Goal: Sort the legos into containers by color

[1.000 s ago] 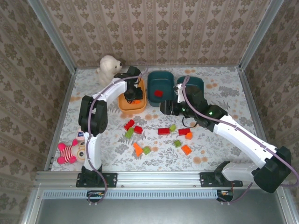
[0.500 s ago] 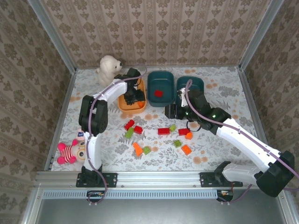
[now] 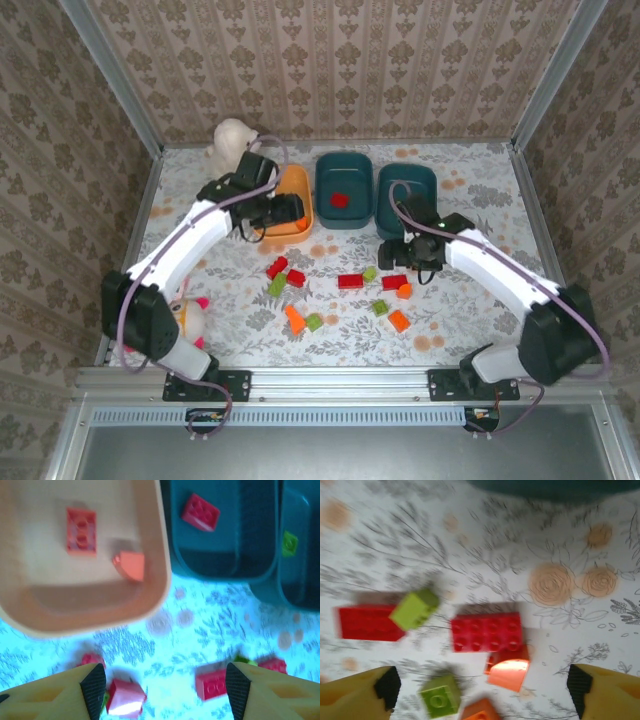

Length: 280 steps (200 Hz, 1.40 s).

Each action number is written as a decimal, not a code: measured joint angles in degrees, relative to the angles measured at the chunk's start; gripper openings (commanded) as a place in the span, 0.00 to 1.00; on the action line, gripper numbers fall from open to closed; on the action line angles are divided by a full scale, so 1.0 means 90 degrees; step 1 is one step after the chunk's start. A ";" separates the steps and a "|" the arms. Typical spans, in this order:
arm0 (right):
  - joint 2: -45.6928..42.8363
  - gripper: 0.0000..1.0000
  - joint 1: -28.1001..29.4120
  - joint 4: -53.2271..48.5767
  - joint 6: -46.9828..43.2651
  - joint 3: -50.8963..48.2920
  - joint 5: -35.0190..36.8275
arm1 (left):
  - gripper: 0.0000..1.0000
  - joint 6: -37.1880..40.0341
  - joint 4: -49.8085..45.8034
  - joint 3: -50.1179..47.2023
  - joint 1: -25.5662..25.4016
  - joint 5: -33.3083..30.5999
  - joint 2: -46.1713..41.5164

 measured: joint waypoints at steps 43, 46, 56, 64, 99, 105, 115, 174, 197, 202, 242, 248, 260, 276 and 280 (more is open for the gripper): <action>0.1258 1.00 -0.0056 -0.0321 -0.0563 0.0260 -0.0029 | 0.68 -0.0172 0.0066 -0.1406 -0.0131 0.0163 -0.0831; 0.1302 1.00 -0.0068 -0.0318 -0.0588 0.0279 -0.0034 | 0.68 -0.0194 0.0066 -0.1452 -0.0131 0.0163 -0.0867; 0.1428 1.00 -0.0100 -0.0321 -0.0658 0.0340 -0.0051 | 0.68 -0.0245 0.0063 -0.1569 -0.0131 0.0160 -0.0998; 0.1511 1.00 -0.0117 -0.0316 -0.0692 0.0372 -0.0078 | 0.68 -0.0279 0.0063 -0.1625 -0.0131 0.0158 -0.1117; 0.1870 1.00 -0.0121 -0.0240 -0.0782 0.0393 -0.0248 | 0.69 -0.0340 0.0066 -0.1651 -0.0131 0.0153 -0.1511; 0.1911 1.00 -0.0121 -0.0221 -0.0789 0.0393 -0.0279 | 0.69 -0.0342 0.0066 -0.1651 -0.0131 0.0151 -0.1523; 0.1921 1.00 -0.0121 -0.0206 -0.0804 0.0393 -0.0308 | 0.69 -0.0345 0.0063 -0.1651 -0.0131 0.0148 -0.1535; 0.2008 0.89 -0.0036 -0.0109 -0.0792 0.0396 -0.0379 | 0.69 -0.0461 0.0068 -0.1695 -0.0131 0.0129 -0.1532; 0.2195 0.78 0.0005 -0.0015 -0.0712 0.0396 -0.0410 | 0.69 -0.0481 0.0075 -0.1695 -0.0131 0.0129 -0.1532; 0.2227 0.76 0.0007 0.0005 -0.0675 0.0396 -0.0410 | 0.69 -0.0483 0.0075 -0.1695 -0.0131 0.0129 -0.1532; 0.2251 0.61 0.0046 0.0068 -0.0551 0.0403 -0.0359 | 0.69 -0.0483 0.0090 -0.1727 -0.0136 0.0129 -0.1562; 0.2215 0.60 0.0066 0.0063 -0.0529 0.0403 -0.0294 | 0.69 -0.0483 0.0092 -0.1739 -0.0136 0.0126 -0.1605; 0.2045 0.58 0.0114 0.0012 -0.0488 0.0415 -0.0141 | 0.69 -0.0493 0.0092 -0.1773 -0.0136 0.0107 -0.1734; 0.1600 0.57 0.0240 -0.0204 -0.0440 0.0551 0.0129 | 0.70 -0.0517 0.0107 -0.1809 -0.0136 0.0080 -0.2016; 0.1464 0.57 0.0284 -0.0272 -0.0427 0.0658 0.0177 | 0.70 -0.0529 0.0117 -0.1817 -0.0136 0.0066 -0.2108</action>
